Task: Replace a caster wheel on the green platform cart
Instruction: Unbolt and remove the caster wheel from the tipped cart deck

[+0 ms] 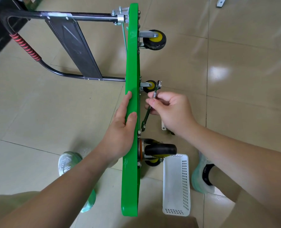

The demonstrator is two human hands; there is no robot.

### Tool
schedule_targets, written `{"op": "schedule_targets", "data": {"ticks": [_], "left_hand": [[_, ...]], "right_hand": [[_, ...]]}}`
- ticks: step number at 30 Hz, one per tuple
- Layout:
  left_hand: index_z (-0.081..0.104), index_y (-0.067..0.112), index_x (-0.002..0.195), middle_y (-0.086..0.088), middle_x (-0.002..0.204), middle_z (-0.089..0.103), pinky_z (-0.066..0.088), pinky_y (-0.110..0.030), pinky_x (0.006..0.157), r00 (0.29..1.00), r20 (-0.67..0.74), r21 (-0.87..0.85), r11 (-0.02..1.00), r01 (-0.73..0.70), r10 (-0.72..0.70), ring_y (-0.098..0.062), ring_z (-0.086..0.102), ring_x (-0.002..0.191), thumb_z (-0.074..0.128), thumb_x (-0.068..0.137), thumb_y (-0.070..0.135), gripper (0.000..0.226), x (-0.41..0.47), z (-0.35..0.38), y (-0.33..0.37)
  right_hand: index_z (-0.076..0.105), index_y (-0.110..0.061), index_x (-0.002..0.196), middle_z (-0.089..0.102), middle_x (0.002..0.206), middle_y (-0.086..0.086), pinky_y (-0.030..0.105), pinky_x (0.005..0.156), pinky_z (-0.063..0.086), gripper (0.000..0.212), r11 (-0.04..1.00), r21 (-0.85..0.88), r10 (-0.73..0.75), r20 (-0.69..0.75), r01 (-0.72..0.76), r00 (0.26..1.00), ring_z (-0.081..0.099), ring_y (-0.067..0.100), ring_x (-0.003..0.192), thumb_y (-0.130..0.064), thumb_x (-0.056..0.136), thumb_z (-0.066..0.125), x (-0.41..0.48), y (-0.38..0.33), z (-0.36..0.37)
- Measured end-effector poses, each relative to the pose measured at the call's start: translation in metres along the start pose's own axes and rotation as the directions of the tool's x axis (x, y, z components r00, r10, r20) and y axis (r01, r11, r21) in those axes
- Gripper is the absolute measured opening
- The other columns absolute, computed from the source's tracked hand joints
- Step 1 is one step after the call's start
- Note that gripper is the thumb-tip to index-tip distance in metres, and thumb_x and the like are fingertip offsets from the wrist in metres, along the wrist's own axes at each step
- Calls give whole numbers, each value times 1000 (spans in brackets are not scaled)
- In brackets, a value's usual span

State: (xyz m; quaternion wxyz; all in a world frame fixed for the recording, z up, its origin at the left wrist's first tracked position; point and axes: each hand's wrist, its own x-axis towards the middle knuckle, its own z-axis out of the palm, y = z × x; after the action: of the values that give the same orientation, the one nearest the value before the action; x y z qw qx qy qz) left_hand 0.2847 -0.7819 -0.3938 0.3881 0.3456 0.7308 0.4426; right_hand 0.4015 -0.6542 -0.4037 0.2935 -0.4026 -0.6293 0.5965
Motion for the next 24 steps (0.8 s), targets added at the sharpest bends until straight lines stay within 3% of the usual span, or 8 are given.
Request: {"op": "schedule_targets", "data": {"ticks": [3, 8, 10, 14, 17, 20, 24], "left_hand": [[18, 54, 156, 22, 160, 31, 19, -11, 115, 1000, -1, 21, 1000, -1, 1, 9, 30, 143, 37, 111, 27, 56, 1, 1, -1], [16, 54, 157, 23, 159, 30, 17, 8, 100, 1000, 1, 44, 999, 2, -2, 16, 29, 138, 36, 111, 27, 57, 4, 3, -3], [16, 55, 157, 23, 160, 29, 18, 6, 102, 1000, 1, 41, 999, 2, -2, 15, 29, 139, 35, 111, 29, 56, 4, 2, -4], [18, 54, 157, 21, 160, 31, 22, -17, 121, 1000, -5, 12, 1000, -1, 1, 10, 31, 143, 36, 111, 28, 56, 3, 3, -4], [18, 53, 158, 21, 160, 31, 22, -7, 112, 1000, -4, 9, 1000, 2, -2, 19, 32, 137, 36, 111, 28, 56, 3, 3, -4], [17, 53, 158, 21, 159, 30, 20, 6, 101, 1000, -1, 17, 1000, 6, -6, 29, 29, 128, 35, 111, 27, 56, 3, 3, -4], [16, 54, 158, 21, 159, 30, 21, 6, 99, 1000, 9, 11, 1000, 10, -10, 22, 34, 130, 34, 111, 28, 56, 3, 2, -4]], "right_hand": [[71, -14, 101, 75, 95, 10, 32, 75, 63, 14, 970, 118, 212, 20, -213, 977, 76, 23, 85, -4, 96, 64, 17, 1, -2], [70, -9, 96, 72, 87, 10, 33, 71, 62, 8, 937, 123, 315, 110, -327, 943, 74, 26, 79, -8, 98, 63, 33, 12, -1], [71, -8, 93, 73, 86, 10, 37, 73, 62, 8, 929, 119, 334, 135, -350, 933, 75, 30, 82, -10, 97, 65, 38, 16, 1], [71, 0, 103, 75, 92, 16, 37, 73, 63, 14, 913, 91, 377, 181, -397, 908, 74, 31, 80, -12, 96, 68, 44, 23, 6], [65, 7, 118, 73, 108, 24, 34, 71, 63, 28, 901, 61, 407, 221, -429, 886, 73, 27, 79, -12, 97, 66, 48, 25, 9], [64, 9, 120, 69, 114, 29, 35, 74, 64, 30, 883, -3, 452, 273, -469, 850, 72, 32, 85, -11, 98, 64, 50, 29, 11], [65, 6, 121, 72, 111, 24, 38, 79, 63, 28, 876, -10, 461, 316, -483, 829, 73, 31, 87, -12, 99, 61, 47, 31, 17]]}}
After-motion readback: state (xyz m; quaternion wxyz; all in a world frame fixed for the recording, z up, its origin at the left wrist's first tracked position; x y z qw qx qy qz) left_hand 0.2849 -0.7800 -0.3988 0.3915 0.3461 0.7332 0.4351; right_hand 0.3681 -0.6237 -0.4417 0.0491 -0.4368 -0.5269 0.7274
